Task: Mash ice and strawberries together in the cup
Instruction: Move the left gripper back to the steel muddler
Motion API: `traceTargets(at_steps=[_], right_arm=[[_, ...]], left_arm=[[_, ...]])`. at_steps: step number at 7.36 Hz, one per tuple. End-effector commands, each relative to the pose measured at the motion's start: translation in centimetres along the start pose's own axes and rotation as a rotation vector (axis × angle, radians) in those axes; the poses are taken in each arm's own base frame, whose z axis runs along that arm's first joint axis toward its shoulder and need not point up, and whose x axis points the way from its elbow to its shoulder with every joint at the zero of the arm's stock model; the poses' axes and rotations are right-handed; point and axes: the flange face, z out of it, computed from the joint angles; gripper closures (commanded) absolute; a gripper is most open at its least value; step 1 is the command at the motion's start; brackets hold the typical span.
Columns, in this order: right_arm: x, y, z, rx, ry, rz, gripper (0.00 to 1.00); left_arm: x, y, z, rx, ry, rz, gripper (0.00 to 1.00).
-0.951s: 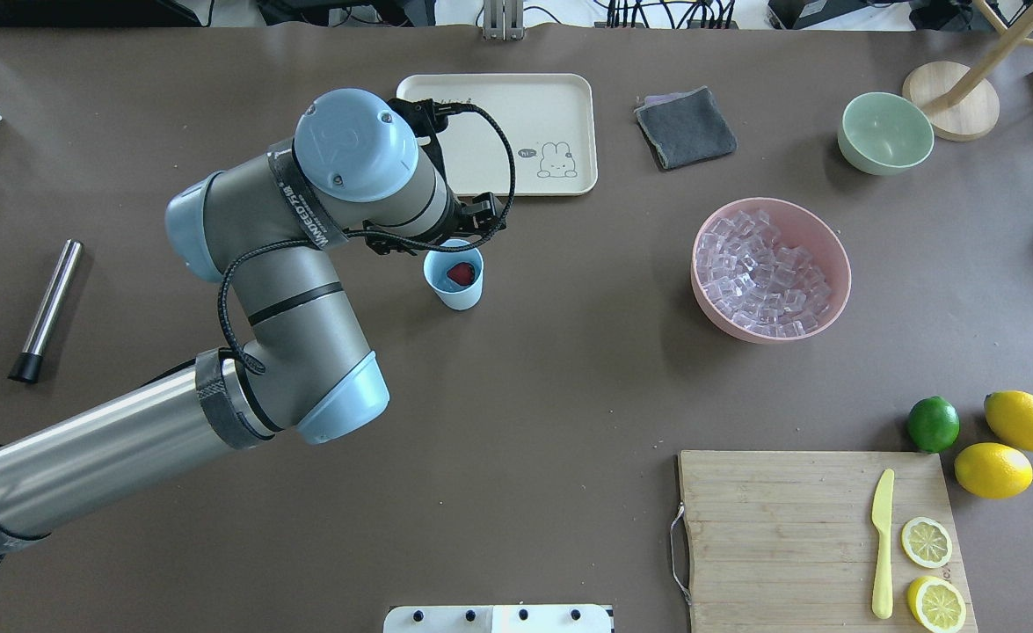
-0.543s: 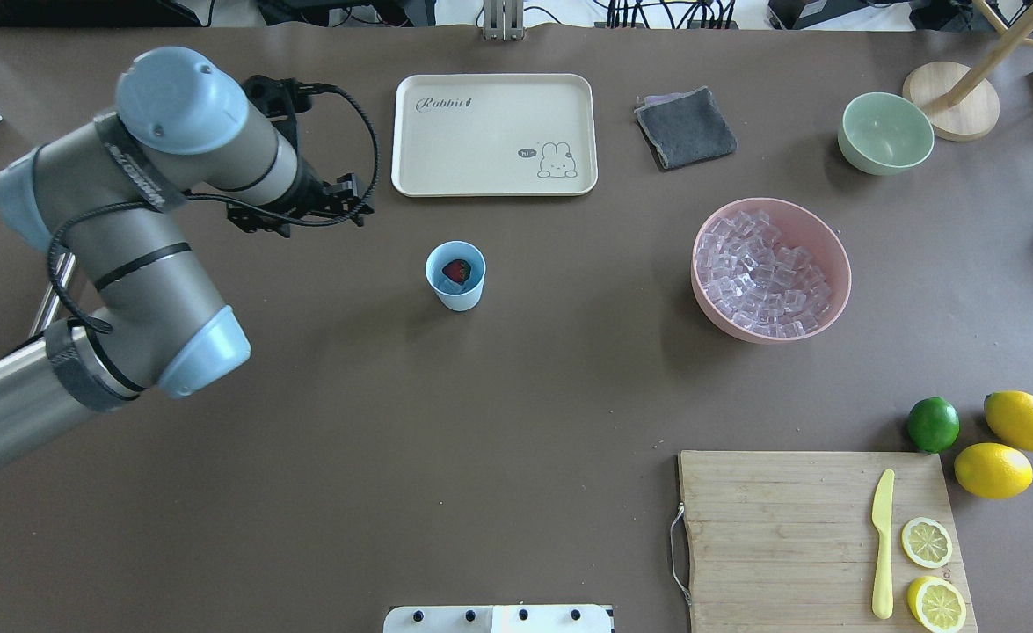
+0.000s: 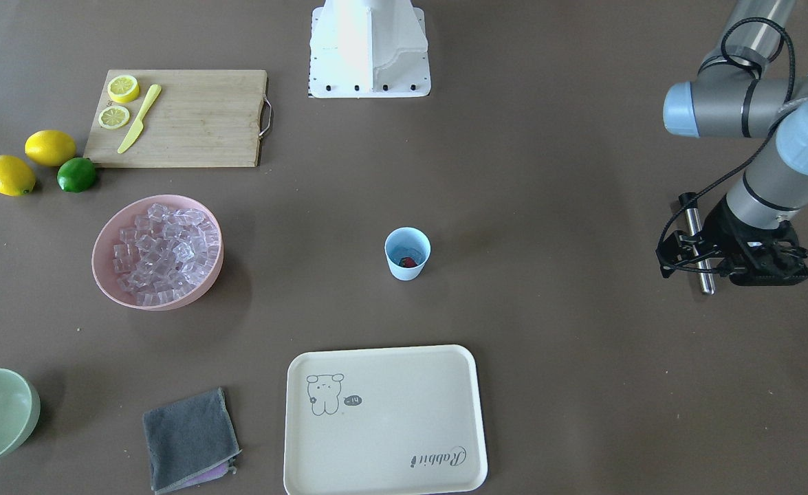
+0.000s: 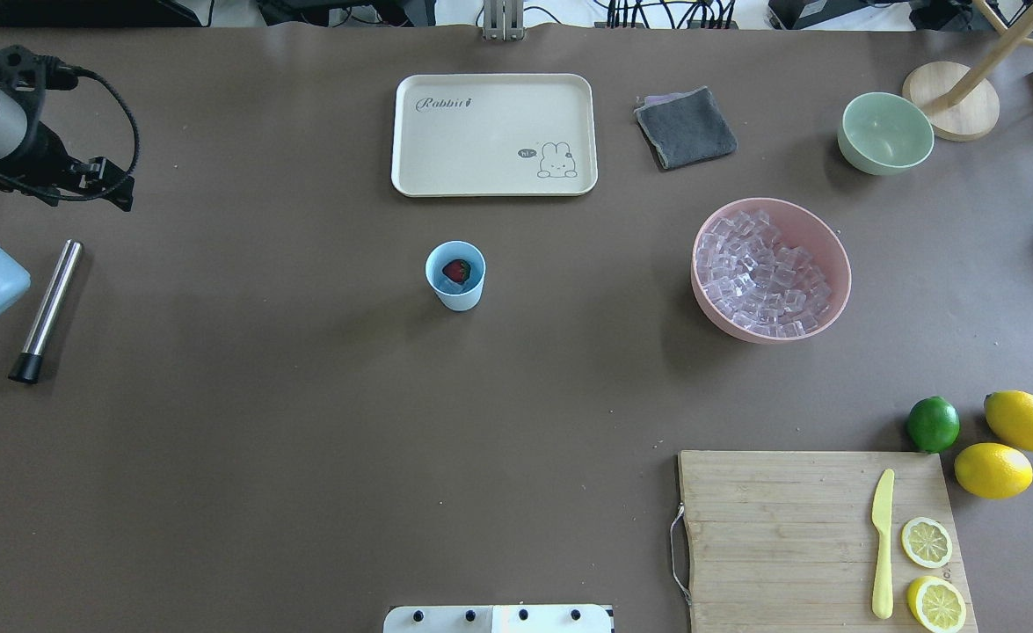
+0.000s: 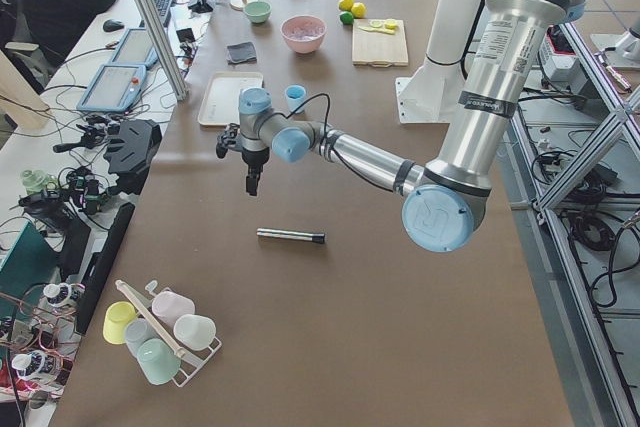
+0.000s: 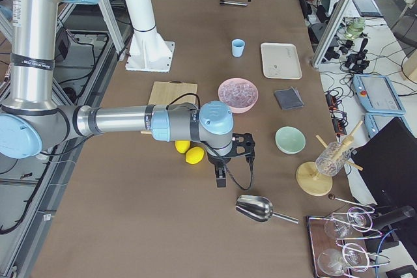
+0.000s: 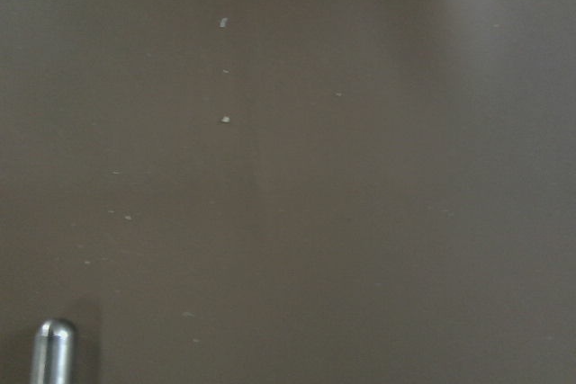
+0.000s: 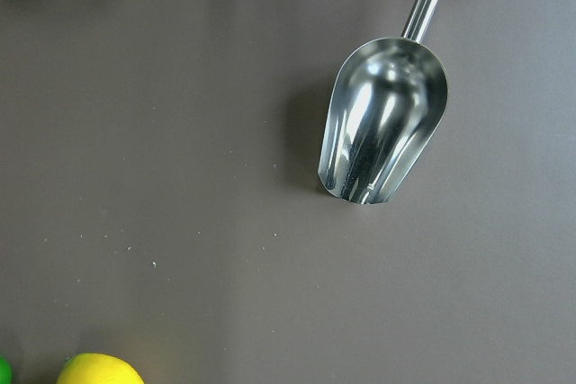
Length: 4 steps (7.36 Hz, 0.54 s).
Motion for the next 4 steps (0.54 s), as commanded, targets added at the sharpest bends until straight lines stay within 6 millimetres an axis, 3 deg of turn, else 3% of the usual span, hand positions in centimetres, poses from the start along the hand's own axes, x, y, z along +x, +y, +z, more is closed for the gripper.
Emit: traceTargets(at_steps=[1, 3, 4], right_arm=[[-0.1, -0.2, -0.2, 0.004, 0.0, -0.004, 0.0], [-0.1, -0.2, -0.1, 0.002, 0.0, -0.004, 0.0], [-0.1, -0.1, -0.1, 0.002, 0.0, -0.002, 0.0]], left_arm=[[-6.5, 0.9, 4.4, -0.006, 0.024, 0.015, 0.03], [-5.9, 1.8, 5.6, -0.027, 0.027, 0.024, 0.03], [-4.2, 2.6, 6.7, -0.049, 0.033, 0.019, 0.03]])
